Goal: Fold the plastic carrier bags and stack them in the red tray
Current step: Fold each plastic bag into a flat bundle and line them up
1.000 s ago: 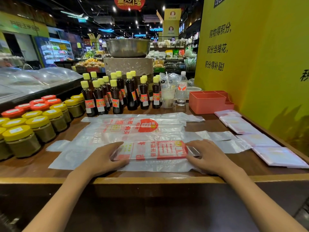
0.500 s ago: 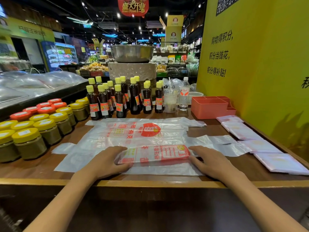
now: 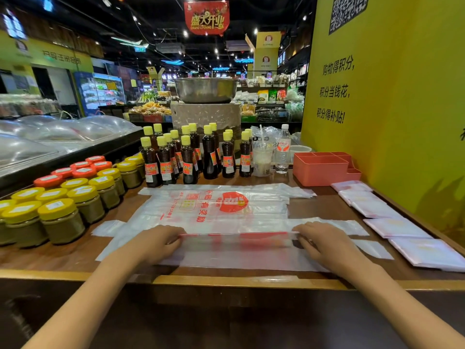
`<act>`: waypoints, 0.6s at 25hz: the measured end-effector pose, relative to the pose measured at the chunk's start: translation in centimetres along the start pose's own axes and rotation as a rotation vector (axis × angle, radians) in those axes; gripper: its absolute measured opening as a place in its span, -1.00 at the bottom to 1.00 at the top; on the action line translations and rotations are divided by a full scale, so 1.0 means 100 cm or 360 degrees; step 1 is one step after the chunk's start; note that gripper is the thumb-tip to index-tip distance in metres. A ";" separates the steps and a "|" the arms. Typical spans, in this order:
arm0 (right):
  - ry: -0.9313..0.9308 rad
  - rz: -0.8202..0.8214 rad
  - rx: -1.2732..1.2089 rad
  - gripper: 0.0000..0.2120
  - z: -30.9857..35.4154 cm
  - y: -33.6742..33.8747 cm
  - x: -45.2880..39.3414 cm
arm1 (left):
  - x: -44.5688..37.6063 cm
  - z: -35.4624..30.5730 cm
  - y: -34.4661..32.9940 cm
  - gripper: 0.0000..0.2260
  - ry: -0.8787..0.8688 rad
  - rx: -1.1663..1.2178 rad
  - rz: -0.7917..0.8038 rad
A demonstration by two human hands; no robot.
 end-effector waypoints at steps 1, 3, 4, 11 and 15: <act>0.0015 -0.0017 -0.0028 -0.69 0.001 0.006 0.000 | 0.001 0.002 0.006 -0.79 -0.0015 -0.0032 0.0003; 0.0042 0.0024 -0.0090 -0.64 0.002 0.020 -0.002 | 0.002 0.005 0.020 -0.75 0.0000 -0.0043 -0.0019; 0.0039 0.0068 -0.0149 -0.63 0.002 0.027 -0.005 | 0.001 0.006 0.025 -0.73 0.0011 -0.0049 -0.0050; -0.0084 0.0187 -0.0026 -0.63 0.002 0.016 -0.059 | -0.030 -0.019 0.009 -0.48 0.0080 -0.0135 -0.0449; -0.0107 0.0241 -0.0101 -0.54 0.054 -0.012 -0.078 | -0.045 -0.052 -0.030 -0.36 0.0025 0.0033 -0.0338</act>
Point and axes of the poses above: each hand's wrist, its own x-axis away from the middle knuckle, its own y-axis out of the back of the hand, z = x × y, the point moved 2 cm from there along -x, towards the middle knuckle
